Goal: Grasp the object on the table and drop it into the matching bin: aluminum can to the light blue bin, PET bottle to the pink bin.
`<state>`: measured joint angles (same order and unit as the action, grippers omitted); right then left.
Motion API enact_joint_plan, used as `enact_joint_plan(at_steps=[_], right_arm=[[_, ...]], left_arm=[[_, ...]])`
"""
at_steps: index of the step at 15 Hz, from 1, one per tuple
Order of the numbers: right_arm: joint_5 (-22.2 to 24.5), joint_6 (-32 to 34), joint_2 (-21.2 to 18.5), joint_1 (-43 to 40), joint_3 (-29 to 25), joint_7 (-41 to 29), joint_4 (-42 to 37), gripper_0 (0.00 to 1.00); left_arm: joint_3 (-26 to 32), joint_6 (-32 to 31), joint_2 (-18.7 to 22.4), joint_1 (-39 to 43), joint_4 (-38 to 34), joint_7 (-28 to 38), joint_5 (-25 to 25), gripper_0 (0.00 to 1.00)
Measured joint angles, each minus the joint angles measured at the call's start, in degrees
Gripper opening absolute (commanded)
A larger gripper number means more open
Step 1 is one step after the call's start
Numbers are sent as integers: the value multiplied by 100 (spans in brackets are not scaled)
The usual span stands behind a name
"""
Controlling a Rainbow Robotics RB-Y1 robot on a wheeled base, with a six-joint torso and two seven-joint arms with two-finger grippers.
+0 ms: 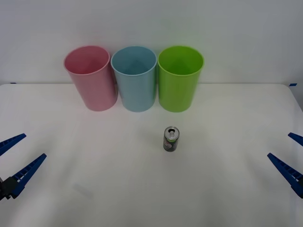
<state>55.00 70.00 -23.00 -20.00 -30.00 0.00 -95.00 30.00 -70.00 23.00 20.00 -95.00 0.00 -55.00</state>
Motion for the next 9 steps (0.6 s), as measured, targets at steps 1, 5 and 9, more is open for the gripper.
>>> enact_joint_plan(at_steps=[1, 5, 9], right_arm=[[0, 0, 0, 0, 0, 0, 0, 100], [73, -9, 123, -42, 131, -9, 44, 100], [65, -98, 123, -65, 287, 9, 28, 100]], left_arm=[[0, 0, 0, 0, 0, 0, 0, 100], [0, 0, -1, 0, 0, 0, 0, 100], [0, 0, 0, 0, 0, 0, 0, 100]])
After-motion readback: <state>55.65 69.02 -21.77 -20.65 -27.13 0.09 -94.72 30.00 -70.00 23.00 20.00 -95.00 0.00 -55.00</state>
